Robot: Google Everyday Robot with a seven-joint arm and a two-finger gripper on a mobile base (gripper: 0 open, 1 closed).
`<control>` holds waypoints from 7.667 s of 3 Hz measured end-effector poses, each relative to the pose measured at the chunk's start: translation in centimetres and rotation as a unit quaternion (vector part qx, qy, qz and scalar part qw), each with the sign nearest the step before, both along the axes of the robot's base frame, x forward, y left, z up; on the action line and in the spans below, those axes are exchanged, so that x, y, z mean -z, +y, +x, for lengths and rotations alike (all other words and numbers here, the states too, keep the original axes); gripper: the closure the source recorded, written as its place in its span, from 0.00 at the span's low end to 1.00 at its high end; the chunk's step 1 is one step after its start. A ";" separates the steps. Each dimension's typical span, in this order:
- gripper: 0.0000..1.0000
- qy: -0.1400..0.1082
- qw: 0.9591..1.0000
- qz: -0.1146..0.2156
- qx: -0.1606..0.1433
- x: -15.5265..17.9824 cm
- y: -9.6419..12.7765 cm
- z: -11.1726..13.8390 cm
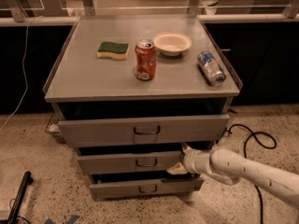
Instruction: Open middle drawer
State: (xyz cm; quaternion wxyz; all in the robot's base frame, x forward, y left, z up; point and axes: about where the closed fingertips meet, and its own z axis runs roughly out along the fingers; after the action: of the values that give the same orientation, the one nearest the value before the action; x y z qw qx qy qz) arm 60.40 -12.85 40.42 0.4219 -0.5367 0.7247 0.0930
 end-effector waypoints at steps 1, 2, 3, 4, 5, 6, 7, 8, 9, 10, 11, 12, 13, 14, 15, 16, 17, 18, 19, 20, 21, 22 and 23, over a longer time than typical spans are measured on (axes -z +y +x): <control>0.49 0.000 1.000 0.000 0.000 0.0 0.0 0.0; 0.72 0.000 1.000 0.000 0.000 0.0 0.0 0.0; 1.00 0.000 1.000 0.000 0.000 0.0 0.0 0.0; 1.00 0.000 1.000 0.000 0.000 -0.8 -0.1 0.0; 1.00 -0.001 1.000 0.001 0.000 -1.0 -0.4 -0.3; 1.00 -0.007 1.000 0.010 -0.003 -1.1 -1.6 -2.7; 1.00 -0.007 1.000 0.010 -0.003 -1.6 -1.6 -2.9; 1.00 -0.007 1.000 0.015 0.001 -1.2 -2.1 -5.2; 0.86 -0.007 1.000 0.015 0.000 -1.7 -2.1 -5.5; 0.62 -0.007 1.000 0.015 0.000 -1.7 -2.1 -5.5; 0.39 -0.007 1.000 0.015 0.000 -1.7 -2.1 -5.5; 0.15 -0.007 1.000 0.015 0.000 -1.7 -2.1 -5.5; 0.08 -0.007 1.000 0.015 0.000 -1.7 -2.1 -5.5; 0.31 -0.007 1.000 0.015 0.000 -1.7 -2.1 -5.5; 0.54 -0.007 1.000 0.023 0.001 -1.4 -2.4 -6.3; 0.77 -0.009 0.999 0.041 0.001 -1.2 -3.1 -8.4; 0.99 -0.014 0.999 0.051 0.003 -2.0 -4.7 -12.2; 1.00 -0.018 0.998 0.055 0.001 -2.5 -5.8 -16.5; 1.00 -0.018 0.998 0.055 0.001 -2.7 -5.7 -17.0; 0.83 -0.018 0.998 0.055 0.001 -2.7 -5.7 -17.0; 0.59 -0.018 0.998 0.055 0.000 -2.7 -5.7 -17.0; 0.37 -0.018 0.998 0.055 0.000 -2.7 -5.7 -17.0; 0.14 -0.018 0.998 0.055 0.000 -2.7 -5.7 -17.0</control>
Offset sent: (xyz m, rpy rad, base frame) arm 0.0000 0.0000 0.0000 0.0000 0.0000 0.0000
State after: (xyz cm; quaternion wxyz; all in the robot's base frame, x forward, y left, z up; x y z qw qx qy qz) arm 43.45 -18.51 43.15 0.4639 -0.5140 0.7110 0.1228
